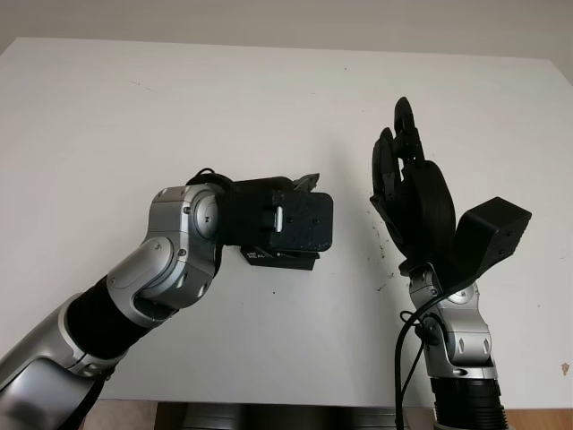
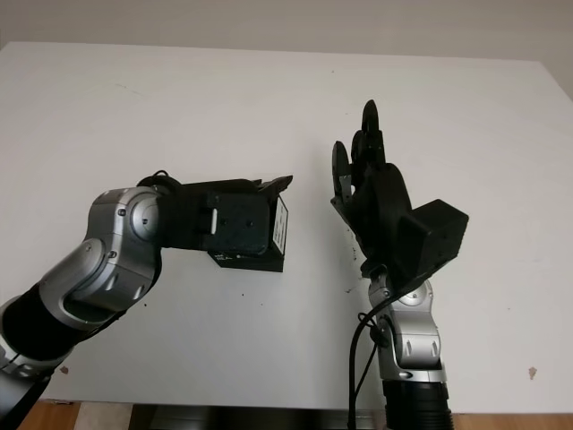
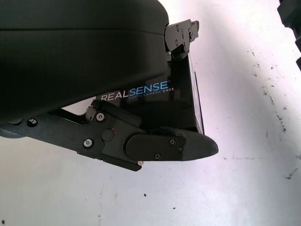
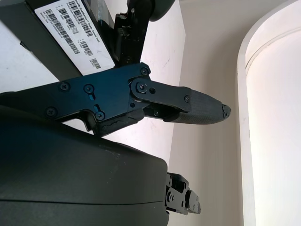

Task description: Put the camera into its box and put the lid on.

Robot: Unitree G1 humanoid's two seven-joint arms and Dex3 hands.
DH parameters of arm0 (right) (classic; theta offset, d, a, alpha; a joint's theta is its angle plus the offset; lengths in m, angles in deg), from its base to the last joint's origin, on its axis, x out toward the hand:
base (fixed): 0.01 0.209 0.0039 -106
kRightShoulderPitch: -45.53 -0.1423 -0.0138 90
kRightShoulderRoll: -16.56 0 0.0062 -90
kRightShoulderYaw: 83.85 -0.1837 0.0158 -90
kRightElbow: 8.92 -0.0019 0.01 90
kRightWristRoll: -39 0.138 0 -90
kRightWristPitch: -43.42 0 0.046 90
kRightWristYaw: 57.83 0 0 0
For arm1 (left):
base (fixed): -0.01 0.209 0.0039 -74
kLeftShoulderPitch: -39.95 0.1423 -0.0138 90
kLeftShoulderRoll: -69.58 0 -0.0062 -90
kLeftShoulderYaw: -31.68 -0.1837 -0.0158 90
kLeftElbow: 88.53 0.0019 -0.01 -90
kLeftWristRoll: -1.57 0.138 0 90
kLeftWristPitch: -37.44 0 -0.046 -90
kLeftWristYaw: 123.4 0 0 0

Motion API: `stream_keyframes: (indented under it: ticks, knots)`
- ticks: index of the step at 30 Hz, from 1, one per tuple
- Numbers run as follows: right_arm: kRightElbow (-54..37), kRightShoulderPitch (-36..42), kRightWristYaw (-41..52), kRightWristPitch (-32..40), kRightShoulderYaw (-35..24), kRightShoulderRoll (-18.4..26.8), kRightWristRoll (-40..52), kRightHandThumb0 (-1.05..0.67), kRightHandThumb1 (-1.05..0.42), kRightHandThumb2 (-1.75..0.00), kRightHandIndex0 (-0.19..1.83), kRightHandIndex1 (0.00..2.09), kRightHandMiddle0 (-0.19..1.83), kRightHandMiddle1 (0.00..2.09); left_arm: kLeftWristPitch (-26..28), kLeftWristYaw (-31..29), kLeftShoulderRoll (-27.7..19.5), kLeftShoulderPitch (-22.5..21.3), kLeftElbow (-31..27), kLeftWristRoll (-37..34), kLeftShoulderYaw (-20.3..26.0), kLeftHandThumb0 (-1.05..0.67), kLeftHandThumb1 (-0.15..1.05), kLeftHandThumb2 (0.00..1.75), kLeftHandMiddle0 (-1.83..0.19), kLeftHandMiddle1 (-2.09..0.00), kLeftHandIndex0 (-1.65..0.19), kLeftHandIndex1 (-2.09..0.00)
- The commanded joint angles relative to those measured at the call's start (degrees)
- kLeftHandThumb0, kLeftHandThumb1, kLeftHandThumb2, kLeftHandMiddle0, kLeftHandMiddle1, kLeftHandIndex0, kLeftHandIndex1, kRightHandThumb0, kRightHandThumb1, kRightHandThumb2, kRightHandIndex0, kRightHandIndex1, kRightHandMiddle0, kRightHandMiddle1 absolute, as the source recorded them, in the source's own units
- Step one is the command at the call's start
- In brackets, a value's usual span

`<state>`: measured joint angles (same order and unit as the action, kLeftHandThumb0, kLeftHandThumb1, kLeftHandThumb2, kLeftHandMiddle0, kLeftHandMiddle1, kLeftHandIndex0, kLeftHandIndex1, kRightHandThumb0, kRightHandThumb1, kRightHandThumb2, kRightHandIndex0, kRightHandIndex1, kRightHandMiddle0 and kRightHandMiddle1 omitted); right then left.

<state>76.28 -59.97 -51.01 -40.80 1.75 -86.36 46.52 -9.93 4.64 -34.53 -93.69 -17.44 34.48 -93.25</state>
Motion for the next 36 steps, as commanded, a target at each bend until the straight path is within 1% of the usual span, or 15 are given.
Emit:
stream_keyframes:
  ticks: [1,4,8,11,14,16,21,24,27,29,31,32,33,35,36]
  knots:
    - [-0.28,0.18,0.07,-0.47,0.21,0.35,-0.09,-0.75,-1.05,-0.57,-0.19,0.0,-0.18,0.02,-5.45,0.63,0.88,2.64,-1.4,-0.51,-2.37,-0.66,1.05,0.44,0.19,0.0,0.19,0.0]
    - [-0.68,0.25,0.01,0.37,0.4,0.38,-0.07,-0.74,-1.05,-0.56,-0.19,0.0,-0.19,0.03,-13.95,4.21,-1.91,3.86,-2.25,1.24,-0.43,-0.68,1.05,0.5,0.19,0.0,0.19,0.0]
    - [-0.87,0.27,-0.09,0.92,0.6,0.54,-0.05,-0.72,-1.05,-0.56,-0.19,0.0,-0.19,0.03,-19.14,7.93,-2.87,7.19,-4.76,0.08,5.58,-0.69,1.05,0.51,0.19,0.0,0.19,0.0]
    - [-0.76,0.32,-0.12,0.72,0.86,0.77,-0.48,-0.73,-1.05,-0.56,-0.19,0.0,-0.18,0.04,-24.04,11.68,-3.53,10.08,-6.36,-0.57,9.61,-0.71,1.05,0.54,0.19,0.0,0.19,0.0]
    - [-0.58,0.41,0.14,0.37,1.03,0.99,-0.73,-0.69,-1.05,-0.59,-0.19,0.0,-0.19,0.04,-27.39,14.63,-3.43,12.95,-8.24,-1.98,13.95,-0.74,1.05,0.58,0.19,0.0,0.19,0.0]
    - [-0.59,0.45,0.32,0.41,1.07,1.15,-0.76,-0.69,-1.05,-0.6,-0.19,0.0,-0.19,0.04,-29.28,15.64,-3.43,14.09,-8.79,-2.7,15.77,-0.75,1.05,0.59,0.19,0.0,0.19,0.0]
    - [-0.85,0.65,0.65,0.75,1.16,1.49,-0.85,-0.69,-1.05,-0.59,-0.19,0.0,-0.19,0.03,-30.78,15.4,-3.06,17.02,-10.41,-6.26,19.85,-0.77,1.05,0.6,0.19,0.0,0.19,0.0]
    - [-0.85,0.71,0.74,0.81,1.15,1.45,-0.77,-0.7,-1.05,-0.57,-0.19,0.0,-0.19,0.04,-29.72,14.86,-3.13,18.57,-11.27,-8.03,21.64,-0.78,1.05,0.6,0.19,0.0,0.19,0.0]
    - [-1.22,0.78,0.65,1.25,1.18,1.53,-0.89,-0.71,-1.05,-0.58,-0.19,0.0,-0.19,0.04,-28.87,14.81,-3.06,19.2,-11.7,-9.13,22.82,-0.78,1.05,0.6,0.19,0.0,0.19,0.0]
    - [-1.43,0.77,0.65,1.58,1.09,1.51,-0.71,-0.71,-1.05,-0.57,-0.19,0.0,-0.19,0.04,-27.14,15.3,-2.02,19.77,-12.34,-11.4,24.69,-0.78,1.05,0.6,0.19,0.0,0.19,0.0]
    - [-1.37,0.73,0.6,1.68,0.95,1.51,-0.65,-0.7,-1.05,-0.57,-0.19,0.0,-0.19,0.04,-26.99,17.02,0.01,20.76,-12.35,-15.27,27.54,-0.77,1.05,0.58,0.19,0.0,0.19,0.0]
    - [-1.14,0.71,0.64,1.33,0.95,1.6,-0.8,-0.69,-1.05,-0.57,-0.19,0.0,-0.19,0.04,-28.26,18.99,2.51,21.58,-11.26,-19.43,30.46,-0.75,1.05,0.55,0.19,0.0,0.19,0.0]
    - [-0.96,0.69,0.68,1.05,0.96,1.67,-0.9,-0.71,-1.05,-0.57,-0.19,0.01,-0.19,0.04,-29.28,20.5,4.18,22.18,-10.41,-22.56,32.49,-0.71,1.05,0.48,0.19,0.0,0.19,0.0]
    - [-0.8,0.68,0.97,0.84,0.9,1.84,-0.78,-0.72,-1.05,-0.57,-0.19,0.01,-0.19,0.04,-32.35,23.62,6.2,23.01,-8.42,-26.0,35.16,-0.69,1.05,0.43,0.16,-0.02,0.17,-0.01]
    - [-0.82,0.69,1.08,1.01,0.8,1.86,-0.55,-0.72,-1.05,-0.57,-0.19,0.01,-0.19,0.04,-35.03,26.17,7.93,23.72,-6.6,-28.08,37.58,-0.67,1.05,0.41,0.11,-0.05,0.14,-0.03]
